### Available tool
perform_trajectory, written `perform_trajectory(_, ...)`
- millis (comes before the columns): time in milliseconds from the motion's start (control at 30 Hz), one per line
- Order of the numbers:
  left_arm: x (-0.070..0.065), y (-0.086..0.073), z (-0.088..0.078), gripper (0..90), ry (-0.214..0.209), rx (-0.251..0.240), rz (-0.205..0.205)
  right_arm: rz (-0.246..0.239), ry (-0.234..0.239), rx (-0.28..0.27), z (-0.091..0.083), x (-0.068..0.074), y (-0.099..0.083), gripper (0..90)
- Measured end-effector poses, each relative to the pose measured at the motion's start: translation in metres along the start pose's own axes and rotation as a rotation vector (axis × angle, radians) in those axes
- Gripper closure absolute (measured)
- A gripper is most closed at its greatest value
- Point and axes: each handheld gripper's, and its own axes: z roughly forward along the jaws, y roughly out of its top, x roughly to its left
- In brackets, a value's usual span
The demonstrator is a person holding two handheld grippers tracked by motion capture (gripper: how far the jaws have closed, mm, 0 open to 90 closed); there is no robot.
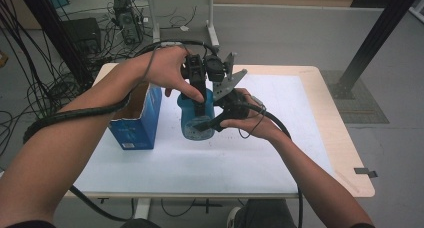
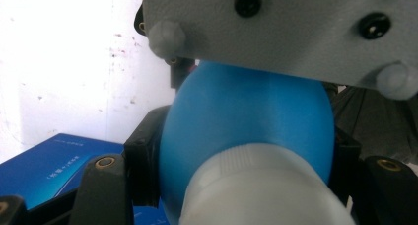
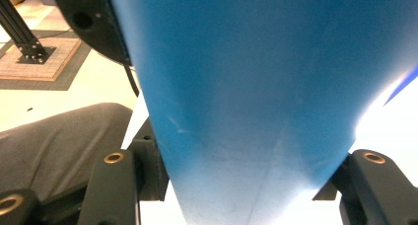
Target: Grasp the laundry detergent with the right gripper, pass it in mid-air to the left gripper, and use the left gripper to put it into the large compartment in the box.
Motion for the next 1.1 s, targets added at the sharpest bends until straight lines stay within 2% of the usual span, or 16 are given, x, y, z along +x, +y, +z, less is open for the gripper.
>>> perform_trajectory(200,-0.0004,0.0001,-0.0005,36.3,0.002,0.001,-0.004,0.018,0.006,-0.003,-0.0007,-0.0001,-0.0007,40.9)
perform_trajectory(1100,-0.0002,-0.0007,-0.0001,36.4,-0.001,-0.003,-0.009,0.025,0.015,-0.011,0.0003,-0.0021,-0.0023,40.0)
